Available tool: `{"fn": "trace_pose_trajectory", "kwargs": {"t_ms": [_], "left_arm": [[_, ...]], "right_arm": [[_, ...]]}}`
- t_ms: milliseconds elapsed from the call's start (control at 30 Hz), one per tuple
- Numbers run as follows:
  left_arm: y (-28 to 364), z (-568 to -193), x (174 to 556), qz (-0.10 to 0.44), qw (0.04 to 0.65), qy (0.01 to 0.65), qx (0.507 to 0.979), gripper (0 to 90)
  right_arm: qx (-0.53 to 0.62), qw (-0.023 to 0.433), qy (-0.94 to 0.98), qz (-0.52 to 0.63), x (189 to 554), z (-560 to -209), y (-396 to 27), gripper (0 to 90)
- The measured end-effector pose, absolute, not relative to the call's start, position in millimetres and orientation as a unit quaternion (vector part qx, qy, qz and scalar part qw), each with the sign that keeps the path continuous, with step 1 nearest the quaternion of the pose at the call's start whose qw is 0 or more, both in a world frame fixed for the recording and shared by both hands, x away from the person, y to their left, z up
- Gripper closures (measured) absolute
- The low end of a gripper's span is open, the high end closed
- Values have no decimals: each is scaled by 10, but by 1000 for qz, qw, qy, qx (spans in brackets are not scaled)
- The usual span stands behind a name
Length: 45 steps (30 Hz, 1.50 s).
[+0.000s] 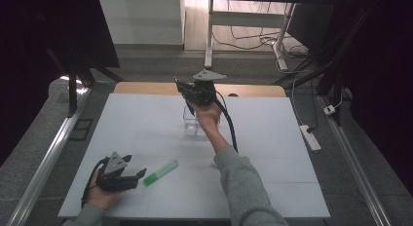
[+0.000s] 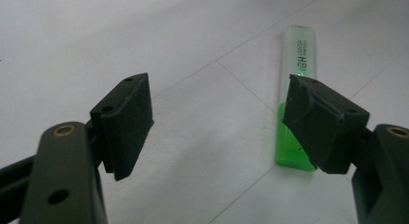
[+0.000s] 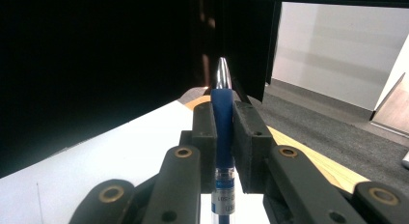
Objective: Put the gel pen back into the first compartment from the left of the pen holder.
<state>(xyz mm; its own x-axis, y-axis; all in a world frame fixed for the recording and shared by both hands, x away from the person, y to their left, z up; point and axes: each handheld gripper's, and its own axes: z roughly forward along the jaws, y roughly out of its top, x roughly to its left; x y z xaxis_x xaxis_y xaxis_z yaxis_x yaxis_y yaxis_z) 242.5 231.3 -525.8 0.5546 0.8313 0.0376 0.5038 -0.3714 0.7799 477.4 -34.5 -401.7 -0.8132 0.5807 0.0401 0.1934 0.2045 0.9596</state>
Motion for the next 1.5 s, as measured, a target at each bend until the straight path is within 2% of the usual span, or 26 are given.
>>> {"fn": "trace_pose_trajectory", "kwargs": {"t_ms": [333,433,567,767,1500], "left_arm": [[2316,-5268,2433,218,370,418,801,258],[2317,-5272,2434,219,369,418,801,257],[2315,-5275,2435,218,368,418,801,257],[2312,-5280,2441,218,366,418,802,256],[2314,-5282,2444,221,363,420,802,256]], "right_arm": [[259,171,757,575,4803,-4075,-343,793],[261,175,759,570,4789,-4084,-367,766],[272,198,763,552,4742,-4096,-444,562],[276,180,768,550,4702,-4097,-603,485],[250,158,795,529,4428,-4150,-1041,465]]}}
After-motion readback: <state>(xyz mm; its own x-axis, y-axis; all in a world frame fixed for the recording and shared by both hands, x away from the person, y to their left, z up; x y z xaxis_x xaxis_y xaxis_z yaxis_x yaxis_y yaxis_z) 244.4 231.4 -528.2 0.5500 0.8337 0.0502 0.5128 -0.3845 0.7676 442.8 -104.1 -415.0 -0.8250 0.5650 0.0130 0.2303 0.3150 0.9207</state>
